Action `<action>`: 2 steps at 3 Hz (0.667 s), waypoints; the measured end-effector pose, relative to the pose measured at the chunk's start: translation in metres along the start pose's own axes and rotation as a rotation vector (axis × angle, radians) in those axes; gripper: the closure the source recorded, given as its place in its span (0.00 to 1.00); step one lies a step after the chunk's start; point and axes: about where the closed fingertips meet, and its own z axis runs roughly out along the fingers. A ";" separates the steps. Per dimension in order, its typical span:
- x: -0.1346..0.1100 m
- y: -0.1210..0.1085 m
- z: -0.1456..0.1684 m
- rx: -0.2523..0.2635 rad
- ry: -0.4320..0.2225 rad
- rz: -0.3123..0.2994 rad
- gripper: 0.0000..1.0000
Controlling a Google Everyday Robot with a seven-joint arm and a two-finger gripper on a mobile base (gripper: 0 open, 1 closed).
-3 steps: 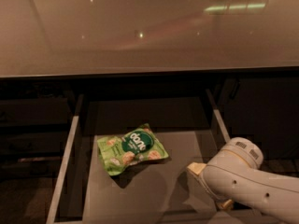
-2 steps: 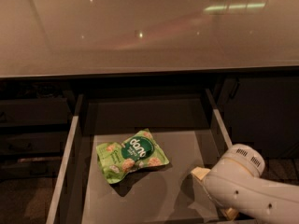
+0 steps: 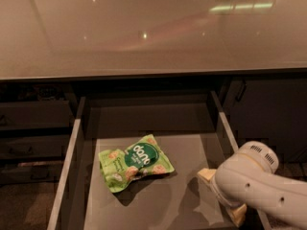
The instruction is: Open top drawer
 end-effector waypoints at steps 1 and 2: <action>0.009 -0.028 -0.043 0.113 -0.043 0.028 0.00; -0.015 -0.039 -0.118 0.256 -0.093 -0.015 0.00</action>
Offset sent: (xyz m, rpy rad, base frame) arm -0.0057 0.0762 0.2085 0.2426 -0.3026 0.2379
